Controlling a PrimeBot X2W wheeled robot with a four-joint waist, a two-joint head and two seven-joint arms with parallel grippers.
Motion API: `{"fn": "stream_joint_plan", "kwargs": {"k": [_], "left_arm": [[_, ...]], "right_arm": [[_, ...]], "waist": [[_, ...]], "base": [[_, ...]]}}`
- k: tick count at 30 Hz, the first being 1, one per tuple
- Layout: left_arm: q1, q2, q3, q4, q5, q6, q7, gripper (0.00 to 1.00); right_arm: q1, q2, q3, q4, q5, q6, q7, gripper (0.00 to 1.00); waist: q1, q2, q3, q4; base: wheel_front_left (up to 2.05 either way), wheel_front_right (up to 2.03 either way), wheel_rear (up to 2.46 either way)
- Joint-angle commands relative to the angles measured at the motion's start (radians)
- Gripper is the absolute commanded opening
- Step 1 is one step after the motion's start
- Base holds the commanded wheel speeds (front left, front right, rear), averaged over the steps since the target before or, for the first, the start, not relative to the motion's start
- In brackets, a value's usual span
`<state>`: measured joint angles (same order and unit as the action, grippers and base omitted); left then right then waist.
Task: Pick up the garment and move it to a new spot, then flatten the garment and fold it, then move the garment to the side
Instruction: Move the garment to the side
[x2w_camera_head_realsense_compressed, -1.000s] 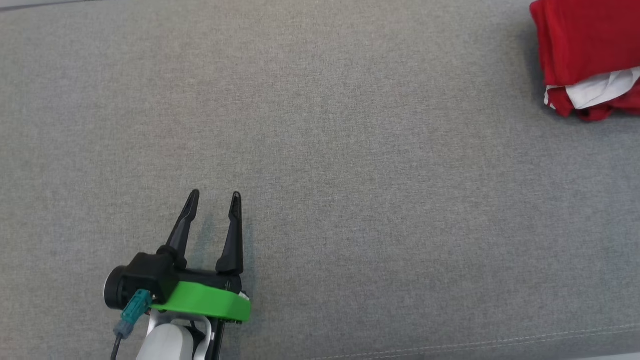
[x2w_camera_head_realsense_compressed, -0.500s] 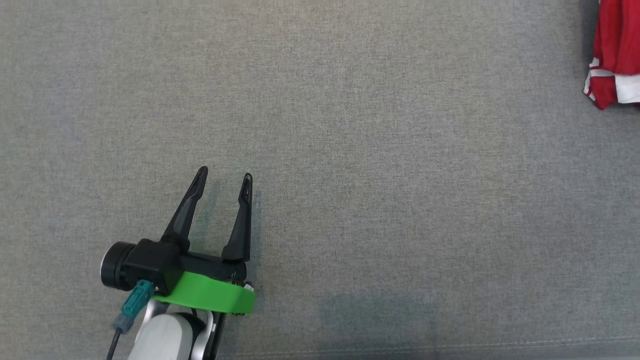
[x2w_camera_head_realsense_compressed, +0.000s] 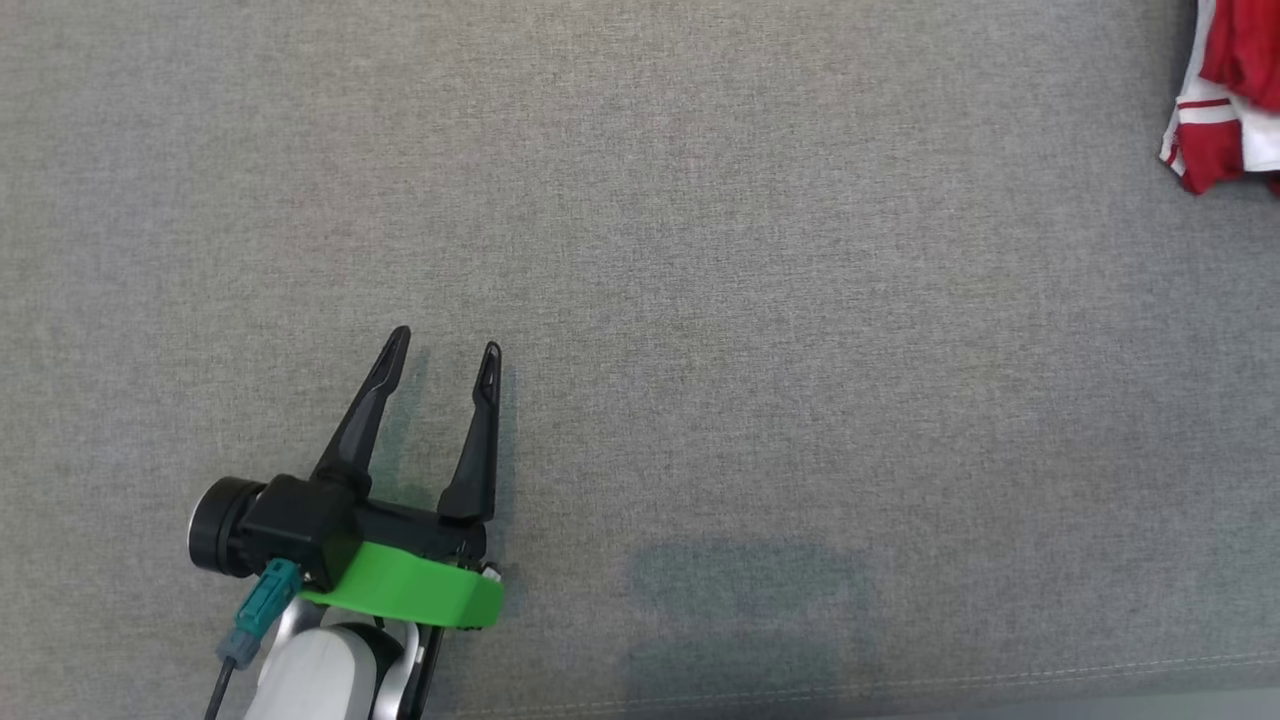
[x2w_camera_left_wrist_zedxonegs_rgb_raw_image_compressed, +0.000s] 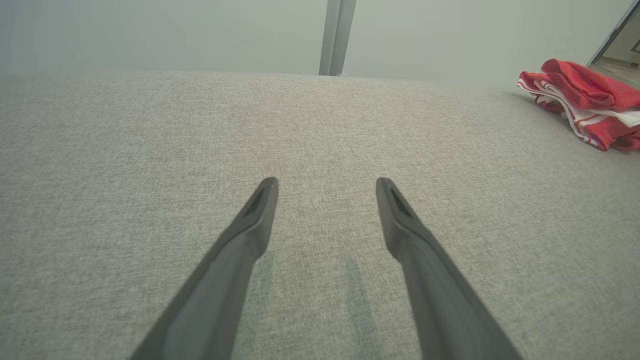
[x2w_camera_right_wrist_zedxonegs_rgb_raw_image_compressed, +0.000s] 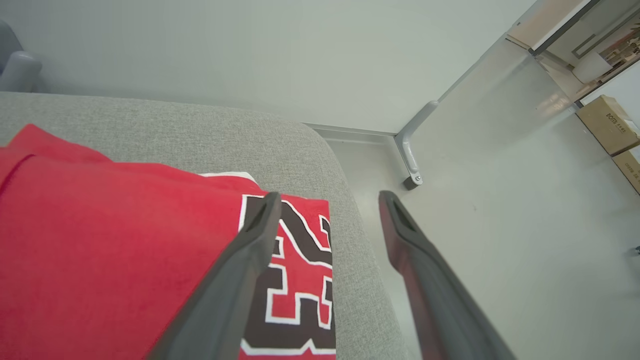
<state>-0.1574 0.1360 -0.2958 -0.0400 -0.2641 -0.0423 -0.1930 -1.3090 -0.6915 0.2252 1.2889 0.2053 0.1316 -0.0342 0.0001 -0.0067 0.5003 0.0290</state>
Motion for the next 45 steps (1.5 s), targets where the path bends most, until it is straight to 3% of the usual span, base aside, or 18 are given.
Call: {"fn": "stream_joint_plan", "kwargs": {"k": [1,12,26,36,45], "left_arm": [[-0.004,0.007,0.0,-0.003,-0.003,0.007,0.003,1.0],[-0.026,0.011,0.019,0.023,-0.02,0.022,-0.013,1.0],[-0.12,0.014,0.098,0.123,-0.022,0.08,-0.05,1.0],[-0.041,-0.002,0.186,0.186,-0.045,0.147,-0.069,1.0],[0.072,-0.007,0.207,0.195,-0.027,0.174,-0.072,1.0]], "right_arm": [[0.017,0.008,-0.023,0.001,-0.018,-0.002,-0.011,1.0],[-0.001,0.108,-0.082,-0.007,-0.116,-0.002,-0.122,1.0],[0.078,0.285,-0.031,-0.129,-0.04,-0.002,-0.221,1.0],[0.37,0.399,-0.063,-0.431,0.006,-0.002,-0.23,1.0],[0.748,0.563,-0.147,-0.734,-0.024,-0.002,-0.231,1.0]], "waist": [[-0.0001,0.0067,-0.001,-0.004],[-0.0001,0.0067,-0.068,-0.029],[-0.0001,0.0067,-0.202,-0.05],[-0.0001,0.0067,-0.32,-0.054],[-0.0001,0.0067,-0.402,-0.046]], "base": [[0.0,0.0,0.0],[0.0,0.0,0.0],[0.0,0.0,0.0],[0.0,0.0,0.0],[0.0,0.0,0.0]]}}
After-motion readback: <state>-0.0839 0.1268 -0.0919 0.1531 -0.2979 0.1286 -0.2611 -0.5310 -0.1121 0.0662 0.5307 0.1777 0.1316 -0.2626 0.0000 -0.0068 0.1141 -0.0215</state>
